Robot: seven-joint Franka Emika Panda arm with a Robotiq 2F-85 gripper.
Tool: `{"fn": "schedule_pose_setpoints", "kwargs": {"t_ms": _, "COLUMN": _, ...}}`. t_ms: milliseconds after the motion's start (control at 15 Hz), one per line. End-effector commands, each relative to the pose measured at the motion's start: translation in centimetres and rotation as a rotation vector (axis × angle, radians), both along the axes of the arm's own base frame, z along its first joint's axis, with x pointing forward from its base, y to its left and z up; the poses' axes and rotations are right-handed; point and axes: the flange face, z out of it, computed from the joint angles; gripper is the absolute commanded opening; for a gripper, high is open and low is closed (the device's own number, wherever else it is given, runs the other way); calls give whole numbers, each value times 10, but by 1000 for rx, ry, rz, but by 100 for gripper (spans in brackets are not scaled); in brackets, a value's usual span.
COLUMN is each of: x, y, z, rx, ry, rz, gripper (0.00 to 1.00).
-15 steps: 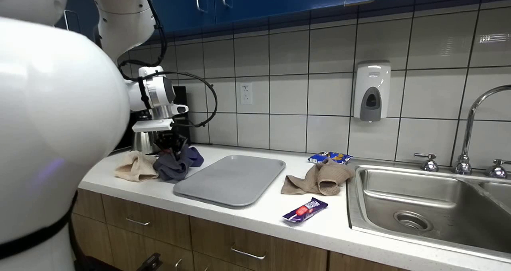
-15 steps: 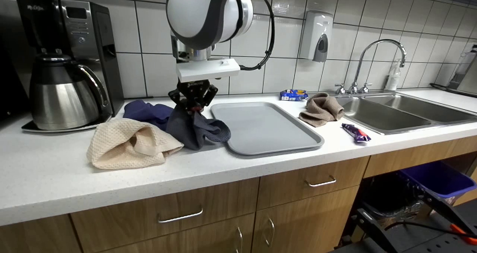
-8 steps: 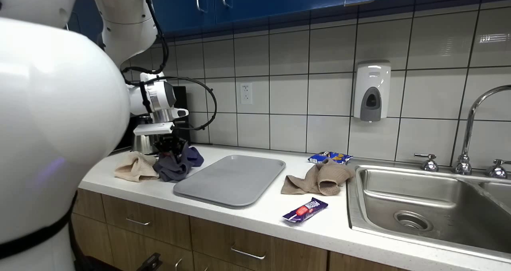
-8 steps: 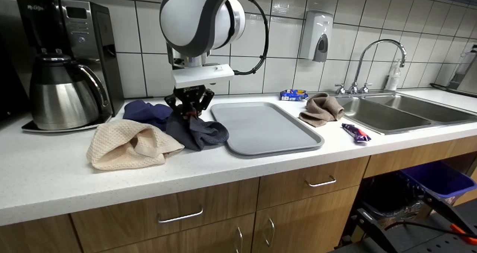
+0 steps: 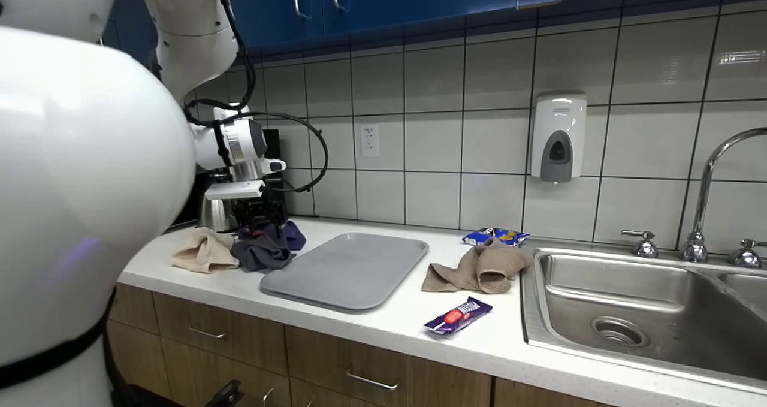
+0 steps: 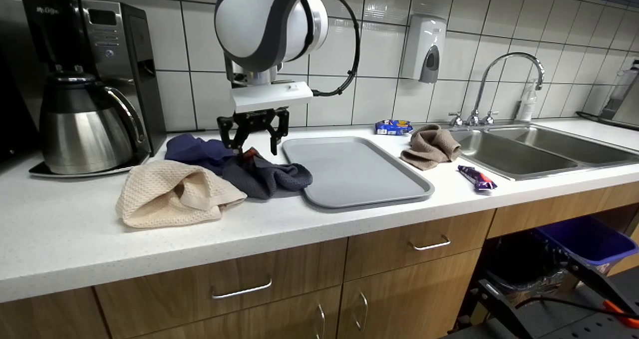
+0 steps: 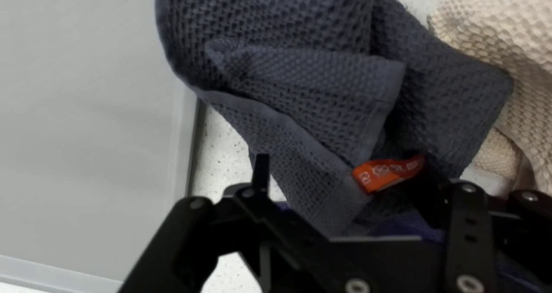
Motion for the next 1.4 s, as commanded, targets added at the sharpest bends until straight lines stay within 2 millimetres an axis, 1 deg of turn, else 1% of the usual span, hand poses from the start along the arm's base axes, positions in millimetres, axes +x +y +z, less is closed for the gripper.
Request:
{"fn": "schedule_pose_setpoints", "kwargs": {"t_ms": 0, "x": -1, "y": -7, "z": 18, "rx": -12, "ry": -13, "rz": -3, "gripper": 100}}
{"fn": "schedule_pose_setpoints", "kwargs": {"t_ms": 333, "x": -4, "y": -26, "z": 37, "rx": -2, "ry": -38, "rz": -22, "gripper": 100}}
{"fn": "schedule_pose_setpoints", "kwargs": {"t_ms": 600, "x": -9, "y": -51, "z": 53, "rx": 0, "ry": -55, "rz": -47, "gripper": 100}}
{"fn": "schedule_pose_setpoints", "kwargs": {"t_ms": 867, "x": -15, "y": -83, "z": 66, "rx": -2, "ry": -66, "rz": -83, "gripper": 100}}
{"fn": "schedule_pose_setpoints", "kwargs": {"t_ms": 1333, "x": -23, "y": -148, "z": 88, "rx": 15, "ry": -103, "rz": -164, "gripper": 100}}
